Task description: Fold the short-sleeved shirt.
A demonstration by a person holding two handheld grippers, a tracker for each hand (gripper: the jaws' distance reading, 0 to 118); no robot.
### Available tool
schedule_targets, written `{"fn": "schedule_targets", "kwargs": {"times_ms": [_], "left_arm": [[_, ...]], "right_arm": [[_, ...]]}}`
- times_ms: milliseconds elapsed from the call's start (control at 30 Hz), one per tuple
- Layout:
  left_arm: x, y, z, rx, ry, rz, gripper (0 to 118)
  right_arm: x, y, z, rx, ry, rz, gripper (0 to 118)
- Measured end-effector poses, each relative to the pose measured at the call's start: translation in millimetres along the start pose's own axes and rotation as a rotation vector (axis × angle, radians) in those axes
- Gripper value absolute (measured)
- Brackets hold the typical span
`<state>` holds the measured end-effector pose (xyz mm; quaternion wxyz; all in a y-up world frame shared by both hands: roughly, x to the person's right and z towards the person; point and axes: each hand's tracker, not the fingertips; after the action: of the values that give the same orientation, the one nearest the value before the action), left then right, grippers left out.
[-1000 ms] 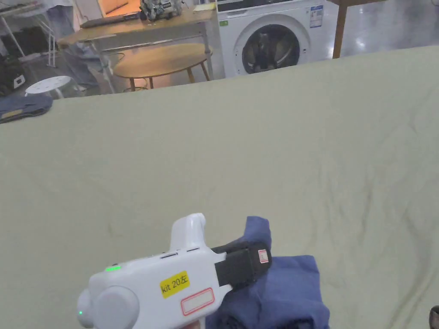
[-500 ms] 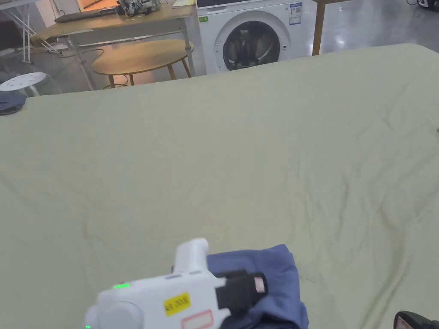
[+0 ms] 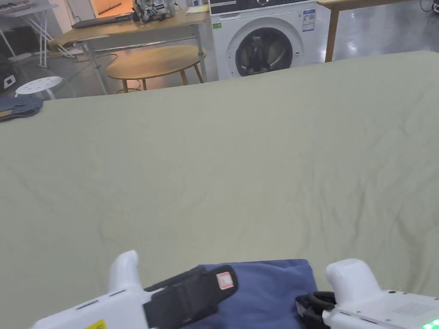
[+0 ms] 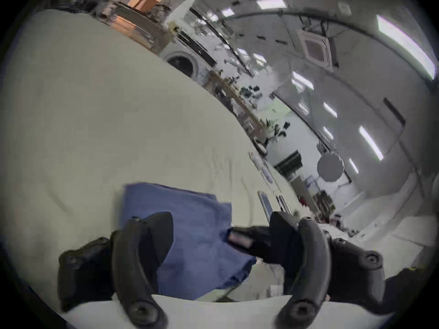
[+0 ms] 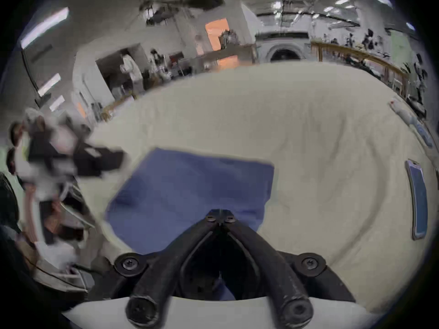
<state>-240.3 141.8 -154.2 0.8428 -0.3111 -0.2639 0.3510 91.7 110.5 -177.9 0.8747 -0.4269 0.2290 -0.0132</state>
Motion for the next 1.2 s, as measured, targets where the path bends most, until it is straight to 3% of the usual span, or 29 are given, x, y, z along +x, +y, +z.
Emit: {"fn": "schedule_targets", "kwargs": {"times_ms": [33,67,133,200,433,467,500,533,567,633,700,767,900,1000,1100,1200], "left_arm": [[-8.1,3.7,10.2,0.023,0.011,0.021,85],[-22.0,6.4,17.3,0.025,0.04,0.042,85],[-42.0,7.9,23.2,-0.002,0.06,0.087,85],[-58.3,2.8,16.2,-0.044,0.072,0.142,85],[-82.6,-18.1,-33.8,-0.128,0.029,0.232,85],[-75.8,-17.6,-37.1,-0.12,-0.001,0.244,80],[-73.8,-15.5,-40.4,-0.124,-0.033,0.271,63],[-72.0,-14.5,-43.9,-0.132,-0.021,0.288,27],[-66.6,-15.2,-49.0,-0.137,-0.006,0.283,24],[-68.5,-11.7,-47.1,-0.148,0.074,0.201,24],[-73.4,-8.4,-35.6,-0.113,0.004,0.297,24],[-72.1,-4.0,-10.6,-0.072,-0.065,0.38,24],[-90.2,30.8,83.5,0.085,0.076,0.304,24],[-127.1,55.3,156.9,0.253,0.266,0.332,24],[-159.8,74.8,198.9,0.288,0.49,0.307,24],[-176.7,91.9,209.2,0.346,0.416,0.33,24]], "right_arm": [[-0.6,-6.1,-12.7,-0.07,-0.049,0.033,0],[0.7,-14.3,-20.0,-0.087,-0.036,0.043,0],[5.8,-17.2,-9.3,0.018,0.001,-0.017,0],[10.9,-16.6,-9.5,-0.005,0.014,-0.076,0],[9.4,-21.7,-7.0,0.017,0.009,-0.061,0],[9.4,-21.5,-6.1,0.02,0.009,-0.064,0],[10.0,-21.3,-5.3,0.023,0.012,-0.071,0],[11.6,-20.5,-4.8,0.021,0.017,-0.086,0],[12.1,-18.9,-1.9,0.017,0.023,-0.109,0],[15.4,-17.1,0.1,0.011,0.039,-0.144,0],[18.1,-14.0,11.7,0.024,0.084,-0.142,0],[22.4,-13.3,31.6,0.079,0.135,-0.087,0],[35.1,-18.6,59.1,0.119,0.025,-0.009,0],[50.7,-27.6,62.5,0.12,-0.025,-0.019,0],[58.7,-35.5,58.7,0.133,-0.061,-0.055,0],[64.2,-38.6,57.7,0.129,-0.024,-0.141,0]]}}
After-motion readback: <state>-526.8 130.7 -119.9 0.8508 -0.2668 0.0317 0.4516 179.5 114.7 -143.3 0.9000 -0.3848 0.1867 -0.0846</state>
